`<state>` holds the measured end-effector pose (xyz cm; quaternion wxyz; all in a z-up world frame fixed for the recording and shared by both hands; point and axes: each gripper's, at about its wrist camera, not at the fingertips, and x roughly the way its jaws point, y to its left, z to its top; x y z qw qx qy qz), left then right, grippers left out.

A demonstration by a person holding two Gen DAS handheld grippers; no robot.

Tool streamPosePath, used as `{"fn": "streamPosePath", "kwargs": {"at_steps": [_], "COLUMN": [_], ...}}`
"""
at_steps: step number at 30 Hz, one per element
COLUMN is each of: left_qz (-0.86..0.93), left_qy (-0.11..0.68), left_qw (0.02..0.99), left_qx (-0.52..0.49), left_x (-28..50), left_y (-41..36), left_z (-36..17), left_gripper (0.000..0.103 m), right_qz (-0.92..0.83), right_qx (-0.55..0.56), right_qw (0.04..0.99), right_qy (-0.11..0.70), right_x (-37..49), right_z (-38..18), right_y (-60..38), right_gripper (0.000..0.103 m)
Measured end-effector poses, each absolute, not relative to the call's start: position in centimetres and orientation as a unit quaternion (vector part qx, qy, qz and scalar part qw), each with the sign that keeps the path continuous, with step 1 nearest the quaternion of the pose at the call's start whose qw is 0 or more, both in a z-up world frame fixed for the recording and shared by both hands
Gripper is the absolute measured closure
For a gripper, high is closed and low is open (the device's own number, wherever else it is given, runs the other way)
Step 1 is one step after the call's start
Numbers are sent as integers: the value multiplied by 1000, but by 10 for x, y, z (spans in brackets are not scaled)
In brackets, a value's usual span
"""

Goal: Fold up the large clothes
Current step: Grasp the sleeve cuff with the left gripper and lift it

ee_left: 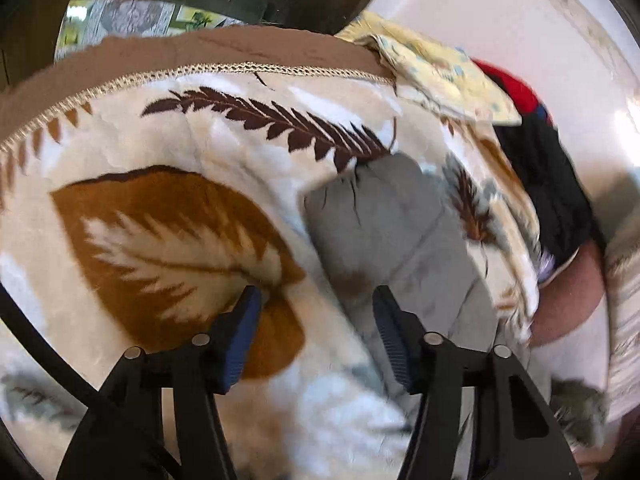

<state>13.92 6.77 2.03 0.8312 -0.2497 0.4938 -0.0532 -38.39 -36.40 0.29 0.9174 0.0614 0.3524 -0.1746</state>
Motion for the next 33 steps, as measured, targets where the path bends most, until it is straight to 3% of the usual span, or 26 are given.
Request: {"fn": "streamPosePath", "kwargs": {"at_steps": [11,12,13,22,33], "left_qz": [-78,-74,-71,-89,-139], "left_qy": [458,454,452,405,355], "left_qw": [847,854,858,877,904], "left_qx": [-258,-242,-233,-243,-195], "left_x": [174,174,173,133,70], "left_y": [43,38,36,45,12], "left_z": [7,9,10,49,174], "left_gripper": [47,58,89,90,91], "right_qz": [-171,-171,-171,-177,-214], "right_qx": [101,104,106,113,137], "right_qw": [910,910,910,915,918], "right_qy": [363,363,363,345,304], "right_x": [-379,-379,-379,-386,-410], "right_z": [-7,-8,-8,1,27], "right_y": [-378,-380,-380,-383,-403], "right_gripper": [34,34,34,34,34]}}
